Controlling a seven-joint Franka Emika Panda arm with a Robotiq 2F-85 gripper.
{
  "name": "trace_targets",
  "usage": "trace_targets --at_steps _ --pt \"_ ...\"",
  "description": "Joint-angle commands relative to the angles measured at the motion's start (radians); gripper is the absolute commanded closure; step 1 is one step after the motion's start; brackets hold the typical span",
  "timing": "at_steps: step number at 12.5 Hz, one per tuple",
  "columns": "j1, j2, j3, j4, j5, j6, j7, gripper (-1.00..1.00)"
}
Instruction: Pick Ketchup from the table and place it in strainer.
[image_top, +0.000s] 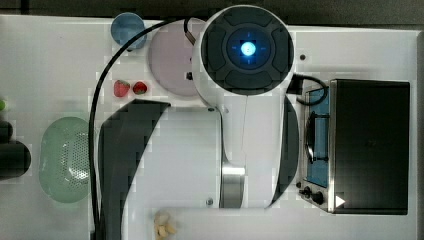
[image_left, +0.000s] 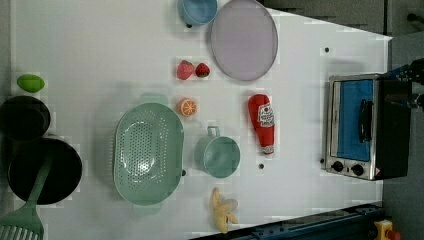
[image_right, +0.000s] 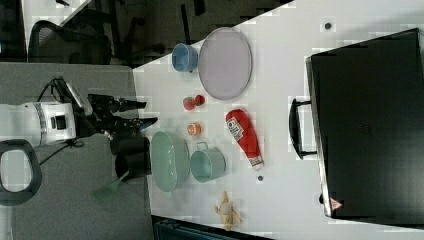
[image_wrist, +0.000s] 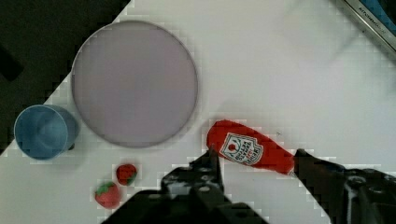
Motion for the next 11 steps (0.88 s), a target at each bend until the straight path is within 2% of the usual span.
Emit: trace_targets --at_steps 1,3,8,11 --pt "-0.100 -0.304 0.086 -0.145 0.043 -0.210 -0.030 -0.59" --pt "-0.100 -0.294 0.087 -0.154 0.043 -0.198 -0.030 -0.99" --pt "-0.099 -0.207 0.098 -0.209 0.043 -0.160 -0.072 -1.00" --pt "-0.099 -0.128 0.098 -0.246 0.043 -0.056 -0.271 -1.00"
